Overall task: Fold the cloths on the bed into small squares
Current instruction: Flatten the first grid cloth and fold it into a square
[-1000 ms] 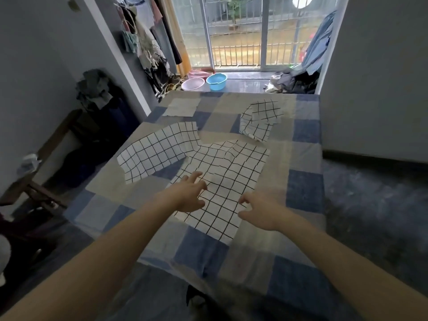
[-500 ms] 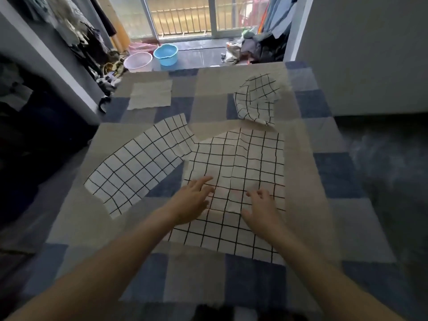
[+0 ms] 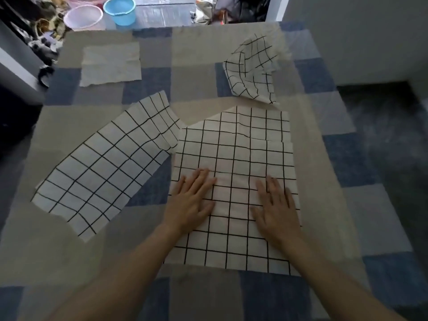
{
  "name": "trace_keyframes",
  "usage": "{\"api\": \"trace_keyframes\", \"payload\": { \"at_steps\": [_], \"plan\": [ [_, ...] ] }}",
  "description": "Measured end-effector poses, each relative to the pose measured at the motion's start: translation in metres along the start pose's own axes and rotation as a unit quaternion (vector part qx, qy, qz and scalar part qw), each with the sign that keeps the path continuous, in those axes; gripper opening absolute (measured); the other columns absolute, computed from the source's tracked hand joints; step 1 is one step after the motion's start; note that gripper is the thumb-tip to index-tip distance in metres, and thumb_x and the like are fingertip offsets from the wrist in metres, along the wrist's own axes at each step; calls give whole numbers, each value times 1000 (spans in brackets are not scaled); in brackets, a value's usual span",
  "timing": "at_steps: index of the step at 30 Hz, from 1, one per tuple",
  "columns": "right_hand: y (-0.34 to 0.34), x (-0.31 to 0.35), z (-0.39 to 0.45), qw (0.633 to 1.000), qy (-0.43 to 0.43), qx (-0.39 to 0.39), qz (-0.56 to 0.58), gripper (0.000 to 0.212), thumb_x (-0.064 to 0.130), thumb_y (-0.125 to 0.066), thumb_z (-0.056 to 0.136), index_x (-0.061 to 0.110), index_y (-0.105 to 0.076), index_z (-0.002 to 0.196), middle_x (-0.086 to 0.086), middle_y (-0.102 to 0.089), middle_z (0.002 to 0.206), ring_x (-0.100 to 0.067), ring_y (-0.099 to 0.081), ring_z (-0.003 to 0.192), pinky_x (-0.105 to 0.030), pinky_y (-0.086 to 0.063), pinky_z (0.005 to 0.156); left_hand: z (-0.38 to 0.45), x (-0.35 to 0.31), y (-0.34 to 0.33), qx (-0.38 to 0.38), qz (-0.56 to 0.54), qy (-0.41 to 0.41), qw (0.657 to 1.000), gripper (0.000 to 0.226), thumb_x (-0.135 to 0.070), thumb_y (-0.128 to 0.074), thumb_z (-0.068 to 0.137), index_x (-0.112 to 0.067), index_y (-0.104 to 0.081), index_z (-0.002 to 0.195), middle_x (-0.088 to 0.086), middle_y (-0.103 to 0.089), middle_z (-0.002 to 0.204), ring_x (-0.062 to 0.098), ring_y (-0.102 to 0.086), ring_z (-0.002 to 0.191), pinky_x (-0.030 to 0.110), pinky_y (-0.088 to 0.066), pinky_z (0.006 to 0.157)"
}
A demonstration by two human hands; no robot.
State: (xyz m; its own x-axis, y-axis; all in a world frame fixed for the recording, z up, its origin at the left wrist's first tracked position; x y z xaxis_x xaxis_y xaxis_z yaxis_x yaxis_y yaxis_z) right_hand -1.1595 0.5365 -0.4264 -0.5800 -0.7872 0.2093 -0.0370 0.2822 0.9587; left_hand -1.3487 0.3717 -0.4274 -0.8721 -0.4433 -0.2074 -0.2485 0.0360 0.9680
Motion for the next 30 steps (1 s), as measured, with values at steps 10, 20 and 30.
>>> {"api": "trace_keyframes", "payload": {
  "at_steps": [10,20,30],
  "plan": [
    [0,1,0,1000,-2,-10,-17,71,53,-27,93,25,-7,155,-3,0,163,-16,7,149,-45,-2,121,3,1,-2,-6,10,-2,1000,78,-69,-32,88,-36,-6,154,-3,11,163,19,17,148,50,0,120],
    [1,1,-1,1000,4,-16,-19,71,54,-26,92,26,-5,154,-2,1,163,-15,9,149,-45,-2,121,2,0,-5,-23,13,-5,1000,78,-69,-33,88,-34,-10,155,-4,7,163,20,13,149,50,-1,120],
    [0,-1,-3,999,24,8,-29,72,56,-24,94,27,2,154,-1,13,162,-13,19,146,-42,8,119,-23,-15,-9,-5,11,41,999,78,-68,-28,90,-34,-2,155,-2,13,163,22,19,148,50,5,118]
  ]
}}
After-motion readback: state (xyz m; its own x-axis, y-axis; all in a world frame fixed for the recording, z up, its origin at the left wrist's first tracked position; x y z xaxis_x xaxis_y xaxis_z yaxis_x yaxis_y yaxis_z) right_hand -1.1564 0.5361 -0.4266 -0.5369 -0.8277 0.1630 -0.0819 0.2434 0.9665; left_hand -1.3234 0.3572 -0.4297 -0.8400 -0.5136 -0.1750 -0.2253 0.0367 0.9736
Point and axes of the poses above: each hand's wrist, its own z-axis towards the middle knuckle, its own y-axis out of the back of the hand, x = y × z, the point moved 3 cm from there along z, towards the middle knuckle
